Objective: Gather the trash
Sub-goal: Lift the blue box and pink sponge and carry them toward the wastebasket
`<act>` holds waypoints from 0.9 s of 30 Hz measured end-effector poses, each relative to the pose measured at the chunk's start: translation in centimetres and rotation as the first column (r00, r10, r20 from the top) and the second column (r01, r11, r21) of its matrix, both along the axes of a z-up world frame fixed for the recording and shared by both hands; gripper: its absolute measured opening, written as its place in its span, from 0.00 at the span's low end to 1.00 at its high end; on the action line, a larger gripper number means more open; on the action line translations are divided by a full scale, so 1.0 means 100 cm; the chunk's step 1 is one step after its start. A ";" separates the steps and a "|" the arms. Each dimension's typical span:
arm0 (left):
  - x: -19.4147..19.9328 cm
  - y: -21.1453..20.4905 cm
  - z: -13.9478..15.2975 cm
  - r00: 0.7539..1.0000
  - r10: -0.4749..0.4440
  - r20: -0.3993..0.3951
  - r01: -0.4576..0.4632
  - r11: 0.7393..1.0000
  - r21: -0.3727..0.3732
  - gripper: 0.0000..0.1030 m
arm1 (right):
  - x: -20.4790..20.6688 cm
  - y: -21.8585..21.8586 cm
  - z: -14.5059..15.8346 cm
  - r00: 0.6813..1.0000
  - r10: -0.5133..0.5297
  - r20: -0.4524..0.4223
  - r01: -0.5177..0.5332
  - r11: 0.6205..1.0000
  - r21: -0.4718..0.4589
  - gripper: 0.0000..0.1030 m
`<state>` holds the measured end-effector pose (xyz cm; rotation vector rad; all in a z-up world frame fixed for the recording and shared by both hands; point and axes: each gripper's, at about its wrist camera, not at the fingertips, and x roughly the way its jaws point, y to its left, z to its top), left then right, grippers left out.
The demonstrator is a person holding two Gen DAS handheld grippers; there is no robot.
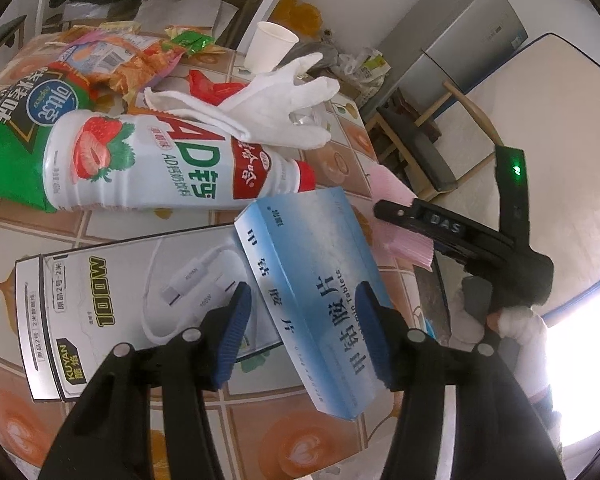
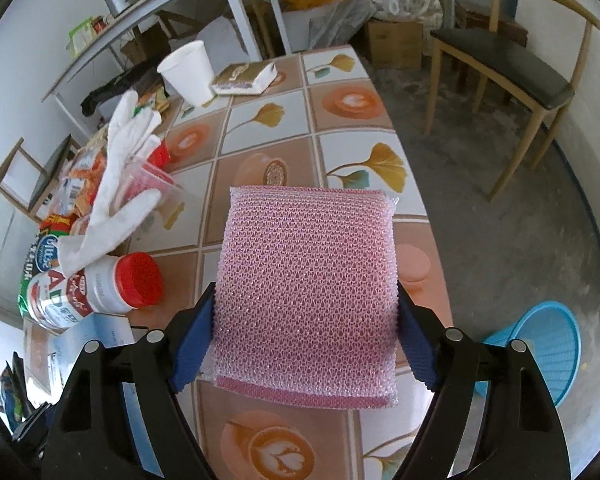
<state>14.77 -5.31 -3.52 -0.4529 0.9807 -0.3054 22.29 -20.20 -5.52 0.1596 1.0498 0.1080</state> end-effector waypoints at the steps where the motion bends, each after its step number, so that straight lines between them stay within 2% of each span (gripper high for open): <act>1: 0.000 0.001 0.001 1.000 0.004 0.001 -0.004 1.000 -0.006 0.54 | -0.001 -0.001 0.002 1.000 -0.004 0.008 0.004 1.000 0.005 0.75; 7: -0.001 0.008 0.011 0.999 0.026 0.039 -0.025 0.999 -0.030 0.68 | -0.009 -0.010 0.011 0.999 -0.017 0.032 0.015 0.999 0.038 0.74; 16: -0.012 0.017 0.021 0.998 0.004 0.070 0.002 0.996 -0.085 0.82 | -0.031 -0.022 0.019 0.997 -0.051 0.057 0.046 0.995 0.084 0.74; 23: -0.017 0.002 0.014 0.999 -0.039 0.023 0.041 0.997 -0.070 0.85 | -0.060 -0.036 0.021 0.991 -0.106 0.086 0.094 0.987 0.134 0.74; 27: -0.008 -0.010 0.011 0.999 -0.028 -0.015 0.027 0.998 -0.049 0.87 | -0.073 -0.047 0.019 0.985 -0.142 0.101 0.123 0.977 0.173 0.74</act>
